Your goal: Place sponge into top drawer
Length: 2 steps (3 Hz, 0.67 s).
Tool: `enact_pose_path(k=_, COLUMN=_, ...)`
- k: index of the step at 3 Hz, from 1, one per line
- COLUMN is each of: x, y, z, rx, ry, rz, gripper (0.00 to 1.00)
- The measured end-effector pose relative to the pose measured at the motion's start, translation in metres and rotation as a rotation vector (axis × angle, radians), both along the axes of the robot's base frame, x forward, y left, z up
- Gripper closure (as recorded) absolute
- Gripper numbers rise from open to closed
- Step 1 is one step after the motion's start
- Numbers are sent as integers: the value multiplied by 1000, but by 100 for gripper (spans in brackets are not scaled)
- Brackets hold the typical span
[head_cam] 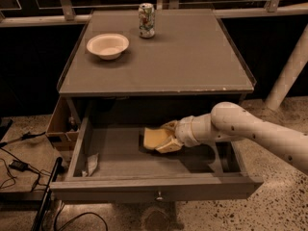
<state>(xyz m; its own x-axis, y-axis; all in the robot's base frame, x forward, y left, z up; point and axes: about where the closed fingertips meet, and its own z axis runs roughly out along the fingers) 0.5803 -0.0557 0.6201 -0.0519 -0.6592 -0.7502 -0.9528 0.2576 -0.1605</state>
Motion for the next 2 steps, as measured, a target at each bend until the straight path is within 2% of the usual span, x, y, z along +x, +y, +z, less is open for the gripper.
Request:
enact_pose_path(k=1, x=0, y=0, z=0, rx=0, ry=0, rz=0, gripper=6)
enact_pose_path(k=2, x=0, y=0, z=0, rx=0, ry=0, rz=0, gripper=0)
